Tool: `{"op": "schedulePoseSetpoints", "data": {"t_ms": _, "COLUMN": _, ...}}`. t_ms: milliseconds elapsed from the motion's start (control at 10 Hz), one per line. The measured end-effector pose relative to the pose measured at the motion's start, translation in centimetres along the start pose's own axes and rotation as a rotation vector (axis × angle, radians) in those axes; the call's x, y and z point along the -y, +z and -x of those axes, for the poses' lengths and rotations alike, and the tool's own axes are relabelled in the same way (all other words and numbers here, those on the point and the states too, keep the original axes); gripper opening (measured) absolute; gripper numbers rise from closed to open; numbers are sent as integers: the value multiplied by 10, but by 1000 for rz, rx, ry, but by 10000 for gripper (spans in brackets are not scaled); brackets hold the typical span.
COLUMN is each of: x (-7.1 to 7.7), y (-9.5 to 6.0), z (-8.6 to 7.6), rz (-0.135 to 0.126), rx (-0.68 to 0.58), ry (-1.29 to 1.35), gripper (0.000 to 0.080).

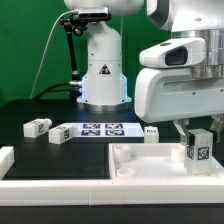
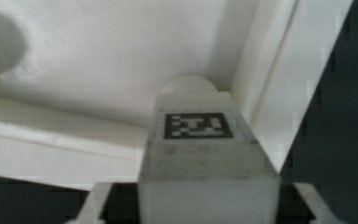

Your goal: Assemble one leg

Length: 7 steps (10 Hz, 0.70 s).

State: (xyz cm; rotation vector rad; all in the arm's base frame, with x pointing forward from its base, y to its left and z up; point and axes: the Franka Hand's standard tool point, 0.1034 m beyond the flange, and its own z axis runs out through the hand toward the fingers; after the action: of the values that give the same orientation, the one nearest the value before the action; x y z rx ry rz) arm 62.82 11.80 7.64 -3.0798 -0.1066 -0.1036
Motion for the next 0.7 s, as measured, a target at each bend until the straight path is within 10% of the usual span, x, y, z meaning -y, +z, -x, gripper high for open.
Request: {"op": "schedulePoseSetpoints", "data": {"t_ms": 700, "x": -5, "y": 2, "z": 1, "rz": -1, "rx": -11, "ry": 1012, "gripper": 292}}
